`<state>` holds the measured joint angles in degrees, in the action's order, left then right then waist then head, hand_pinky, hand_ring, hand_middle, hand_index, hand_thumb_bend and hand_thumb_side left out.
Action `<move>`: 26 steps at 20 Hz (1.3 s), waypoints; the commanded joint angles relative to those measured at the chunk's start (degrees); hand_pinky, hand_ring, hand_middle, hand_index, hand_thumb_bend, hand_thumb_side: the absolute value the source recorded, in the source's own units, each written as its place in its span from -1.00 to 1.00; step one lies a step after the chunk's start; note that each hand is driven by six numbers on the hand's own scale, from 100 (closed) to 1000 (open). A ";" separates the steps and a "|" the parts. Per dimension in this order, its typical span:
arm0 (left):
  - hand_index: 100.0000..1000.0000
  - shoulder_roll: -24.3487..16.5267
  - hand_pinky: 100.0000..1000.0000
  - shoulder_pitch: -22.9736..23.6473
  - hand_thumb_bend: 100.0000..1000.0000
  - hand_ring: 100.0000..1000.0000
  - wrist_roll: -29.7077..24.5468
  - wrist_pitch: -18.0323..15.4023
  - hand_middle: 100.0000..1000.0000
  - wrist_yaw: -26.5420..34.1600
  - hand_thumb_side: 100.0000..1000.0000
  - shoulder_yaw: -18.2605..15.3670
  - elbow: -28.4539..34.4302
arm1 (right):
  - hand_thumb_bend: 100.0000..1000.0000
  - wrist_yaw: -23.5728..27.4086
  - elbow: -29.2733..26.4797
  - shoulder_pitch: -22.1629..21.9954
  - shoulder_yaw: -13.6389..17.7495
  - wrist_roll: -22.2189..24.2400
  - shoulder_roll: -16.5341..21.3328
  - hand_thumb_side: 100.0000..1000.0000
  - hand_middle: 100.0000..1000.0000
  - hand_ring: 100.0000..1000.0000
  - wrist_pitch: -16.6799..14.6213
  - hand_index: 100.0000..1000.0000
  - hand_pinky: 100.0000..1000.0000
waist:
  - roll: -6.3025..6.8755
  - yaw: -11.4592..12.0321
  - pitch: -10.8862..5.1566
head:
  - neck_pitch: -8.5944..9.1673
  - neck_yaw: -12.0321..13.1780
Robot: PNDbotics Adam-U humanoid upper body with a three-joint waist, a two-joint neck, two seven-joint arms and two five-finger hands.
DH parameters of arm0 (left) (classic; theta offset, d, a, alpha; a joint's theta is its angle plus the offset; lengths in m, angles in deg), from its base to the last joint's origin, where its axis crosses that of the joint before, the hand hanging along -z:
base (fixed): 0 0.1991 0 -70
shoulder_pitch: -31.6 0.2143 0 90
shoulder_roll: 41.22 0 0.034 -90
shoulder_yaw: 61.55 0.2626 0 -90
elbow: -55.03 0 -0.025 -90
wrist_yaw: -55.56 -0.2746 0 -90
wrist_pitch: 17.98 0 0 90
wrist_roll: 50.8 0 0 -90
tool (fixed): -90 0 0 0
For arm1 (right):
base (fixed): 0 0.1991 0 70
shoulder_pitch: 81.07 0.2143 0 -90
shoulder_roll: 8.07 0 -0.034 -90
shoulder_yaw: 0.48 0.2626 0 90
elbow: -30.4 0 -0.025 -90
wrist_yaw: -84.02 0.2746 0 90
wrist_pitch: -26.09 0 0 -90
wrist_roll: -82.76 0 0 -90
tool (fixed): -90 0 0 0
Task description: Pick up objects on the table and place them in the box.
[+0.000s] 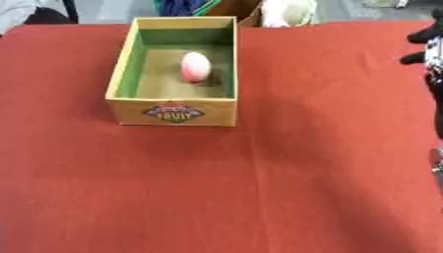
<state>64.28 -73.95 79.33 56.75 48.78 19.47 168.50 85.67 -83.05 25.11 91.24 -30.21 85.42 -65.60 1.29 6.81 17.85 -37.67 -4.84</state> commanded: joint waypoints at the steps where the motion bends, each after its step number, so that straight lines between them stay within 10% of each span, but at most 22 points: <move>1: 0.17 -0.50 0.07 -0.50 -1.00 -0.06 -0.06 -0.01 -0.19 -0.17 0.28 -0.39 1.11 | -1.00 -0.03 -1.15 0.71 0.02 0.13 0.73 -0.13 -0.03 0.25 0.05 0.45 -0.08 | -0.07 0.12 -0.81 | 0.49 0.46; 26: 0.17 -0.72 0.06 -0.38 -1.00 -0.05 -0.46 -0.08 -0.18 -0.12 0.29 -0.08 1.11 | -1.00 -0.21 -1.15 0.78 -0.22 0.99 -0.18 -0.17 -0.03 0.24 0.59 0.45 -0.09 | 0.27 0.27 -1.45 | 0.75 -0.05</move>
<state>64.28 -73.95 79.06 56.72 48.78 19.48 168.50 85.67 -83.05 25.52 90.91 -29.47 84.80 -64.96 1.62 7.05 17.61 -37.61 -4.76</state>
